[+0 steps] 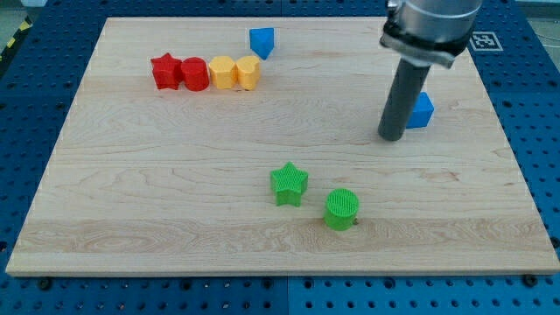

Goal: Move the green circle horizontally to the right of the green star

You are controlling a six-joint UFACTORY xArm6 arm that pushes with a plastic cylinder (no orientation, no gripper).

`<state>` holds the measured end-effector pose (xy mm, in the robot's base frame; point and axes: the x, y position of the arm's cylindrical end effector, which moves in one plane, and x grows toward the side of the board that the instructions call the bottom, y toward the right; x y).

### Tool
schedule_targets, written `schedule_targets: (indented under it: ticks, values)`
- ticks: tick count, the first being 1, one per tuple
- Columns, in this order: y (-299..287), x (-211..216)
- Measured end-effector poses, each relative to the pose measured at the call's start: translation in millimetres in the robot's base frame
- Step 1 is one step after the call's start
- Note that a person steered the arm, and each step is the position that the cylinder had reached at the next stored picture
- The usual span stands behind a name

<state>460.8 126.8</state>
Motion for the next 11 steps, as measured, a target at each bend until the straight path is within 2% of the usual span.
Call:
schedule_targets:
  ticks: [2, 3, 4, 6, 9, 11]
  values:
    - [-5, 115]
    - [-14, 154]
    - [-55, 157]
    - [-57, 146]
    - [-53, 103]
    - [-80, 98]
